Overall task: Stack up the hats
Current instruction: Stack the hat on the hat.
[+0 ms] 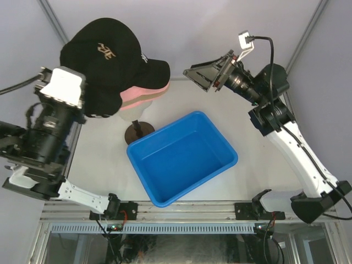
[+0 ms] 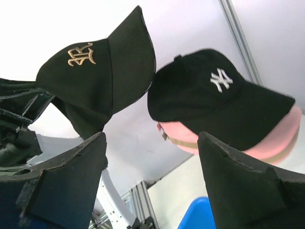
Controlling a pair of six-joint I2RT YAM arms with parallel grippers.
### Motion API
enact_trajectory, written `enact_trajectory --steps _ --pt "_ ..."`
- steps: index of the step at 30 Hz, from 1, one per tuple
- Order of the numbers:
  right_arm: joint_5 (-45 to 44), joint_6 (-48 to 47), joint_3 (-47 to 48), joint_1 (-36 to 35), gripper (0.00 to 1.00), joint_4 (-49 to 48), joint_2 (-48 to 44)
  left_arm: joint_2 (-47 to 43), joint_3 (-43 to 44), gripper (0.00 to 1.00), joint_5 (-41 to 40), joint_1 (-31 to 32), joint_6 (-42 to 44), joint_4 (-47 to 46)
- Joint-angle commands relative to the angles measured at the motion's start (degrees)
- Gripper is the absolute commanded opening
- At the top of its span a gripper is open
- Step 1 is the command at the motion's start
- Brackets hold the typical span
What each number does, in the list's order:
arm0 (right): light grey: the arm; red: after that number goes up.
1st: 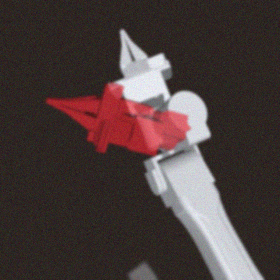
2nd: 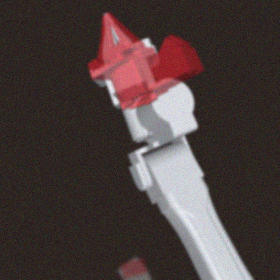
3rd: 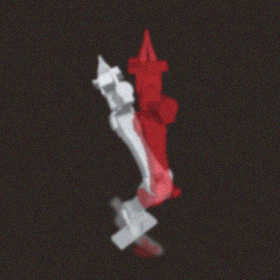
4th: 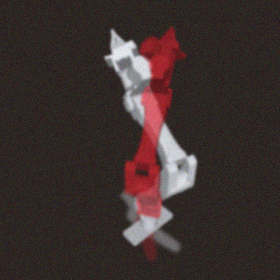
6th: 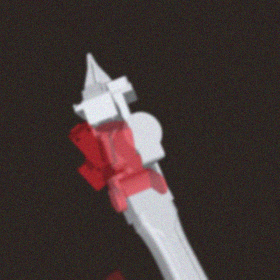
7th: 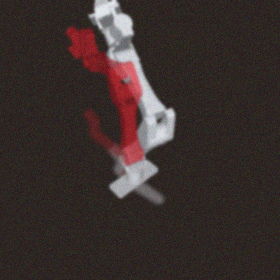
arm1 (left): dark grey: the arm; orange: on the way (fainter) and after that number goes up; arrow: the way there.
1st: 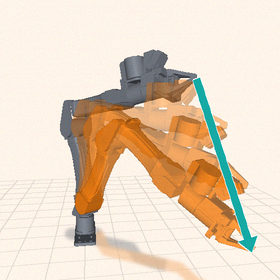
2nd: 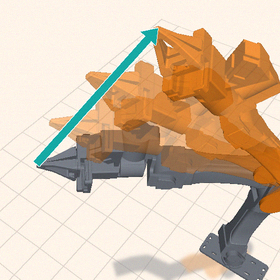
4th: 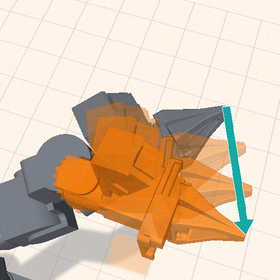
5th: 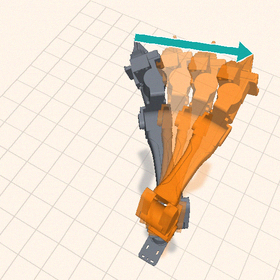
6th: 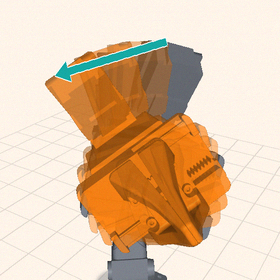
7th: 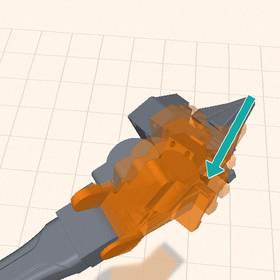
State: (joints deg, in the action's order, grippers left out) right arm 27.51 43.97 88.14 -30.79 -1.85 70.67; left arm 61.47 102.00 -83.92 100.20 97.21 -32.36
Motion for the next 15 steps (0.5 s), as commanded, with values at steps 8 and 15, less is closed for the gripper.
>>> enact_trajectory --steps 8,15 --pt "12.58 1.57 13.46 2.04 0.77 -16.75 17.12 -6.30 15.85 0.00 15.13 0.20 -33.15 44.79" --pt "14.89 1.57 15.94 1.91 0.77 -21.20 21.05 -2.69 25.05 0.00 16.89 0.22 -39.06 55.86"
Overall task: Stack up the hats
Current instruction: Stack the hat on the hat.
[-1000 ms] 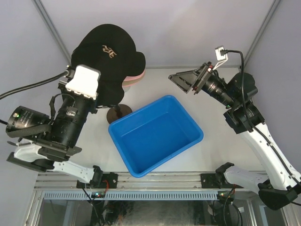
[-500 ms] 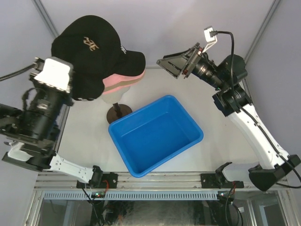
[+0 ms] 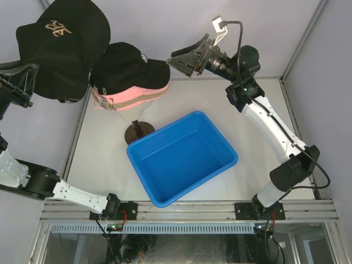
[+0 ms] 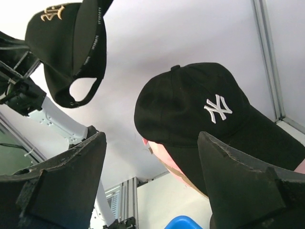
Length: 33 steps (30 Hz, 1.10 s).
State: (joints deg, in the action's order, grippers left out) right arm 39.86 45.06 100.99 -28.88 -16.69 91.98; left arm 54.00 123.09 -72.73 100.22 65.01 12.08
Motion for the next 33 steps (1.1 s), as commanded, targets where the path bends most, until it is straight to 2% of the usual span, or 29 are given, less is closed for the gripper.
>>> enact_trajectory --steps 1,6,11,13,17,20,23,28,33 --pt "2.51 0.48 3.33 0.05 0.77 -6.73 0.08 5.66 4.91 0.00 5.61 0.15 -6.71 11.75" --pt "2.58 0.48 5.44 -0.18 0.77 -6.95 0.99 13.05 14.89 0.00 5.99 0.15 -4.87 15.89" --pt "1.29 0.48 5.77 -0.01 0.77 -2.17 -0.36 19.05 17.66 0.00 8.03 -0.05 6.73 6.06" --pt "0.29 0.48 5.23 0.66 0.77 -0.30 -1.15 20.48 15.28 0.00 9.29 -0.66 11.64 1.04" --pt "-1.60 0.48 2.55 2.58 0.77 0.60 -2.53 26.25 18.28 0.00 15.67 -4.64 12.78 -0.95" --pt "-2.54 0.48 -2.53 5.28 0.77 -1.32 -4.68 29.72 24.70 0.00 22.43 -8.54 6.78 5.38" --pt "-2.06 0.48 -6.59 8.03 0.77 -4.81 -6.21 30.51 23.93 0.00 27.01 -13.09 2.74 6.92" --pt "-1.60 0.48 -10.19 11.04 0.77 -5.96 -8.08 31.17 24.63 0.00 36.68 -26.37 -12.57 17.58" --pt "-0.63 0.48 -10.90 12.40 0.77 -6.75 -8.36 28.04 22.08 0.00 43.48 -38.58 -22.83 24.42"
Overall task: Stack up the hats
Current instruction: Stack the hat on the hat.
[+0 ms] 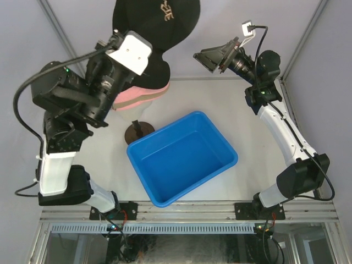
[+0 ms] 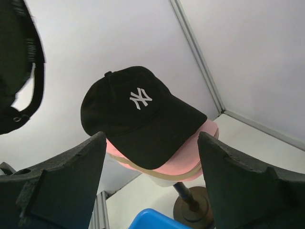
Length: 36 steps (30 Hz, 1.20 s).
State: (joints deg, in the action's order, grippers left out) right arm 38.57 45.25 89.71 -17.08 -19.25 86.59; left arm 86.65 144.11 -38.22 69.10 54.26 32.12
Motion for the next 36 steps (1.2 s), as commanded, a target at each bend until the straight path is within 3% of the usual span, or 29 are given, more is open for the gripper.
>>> enact_trajectory --steps 1,8,17,27,36 --pt "0.70 0.28 0.45 0.64 0.77 -4.40 -2.88 -5.29 1.06 0.00 9.83 -9.79 -14.04 6.00" --pt "0.81 0.28 1.51 -0.08 0.77 -5.22 -1.88 -9.33 -0.26 0.00 16.11 -21.97 -26.43 15.34" --pt "2.86 0.28 5.62 -1.93 0.77 -5.91 0.00 -9.61 -2.78 0.00 29.79 -33.77 -33.25 21.31" --pt "6.91 0.28 12.33 -3.49 0.77 -7.97 4.86 -7.09 -3.80 0.00 38.05 -40.73 -37.79 22.34" --pt "8.66 0.28 20.88 -4.81 0.77 -6.38 12.14 -6.35 -2.49 0.00 37.41 -40.98 -38.74 22.32"
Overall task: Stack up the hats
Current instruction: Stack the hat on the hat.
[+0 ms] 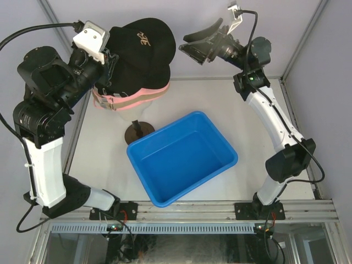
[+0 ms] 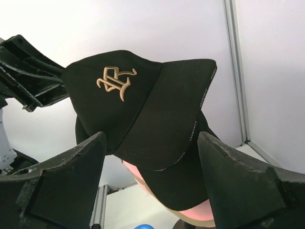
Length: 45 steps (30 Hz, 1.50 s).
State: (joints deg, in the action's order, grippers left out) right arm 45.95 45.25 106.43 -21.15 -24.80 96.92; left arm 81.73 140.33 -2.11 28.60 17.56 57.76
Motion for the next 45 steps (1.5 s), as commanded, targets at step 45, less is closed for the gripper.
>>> enact_trajectory --steps 45 --pt "4.84 0.28 35.36 -9.70 0.77 3.07 24.67 -5.80 -3.13 0.00 -6.37 -0.30 3.13 -1.87"
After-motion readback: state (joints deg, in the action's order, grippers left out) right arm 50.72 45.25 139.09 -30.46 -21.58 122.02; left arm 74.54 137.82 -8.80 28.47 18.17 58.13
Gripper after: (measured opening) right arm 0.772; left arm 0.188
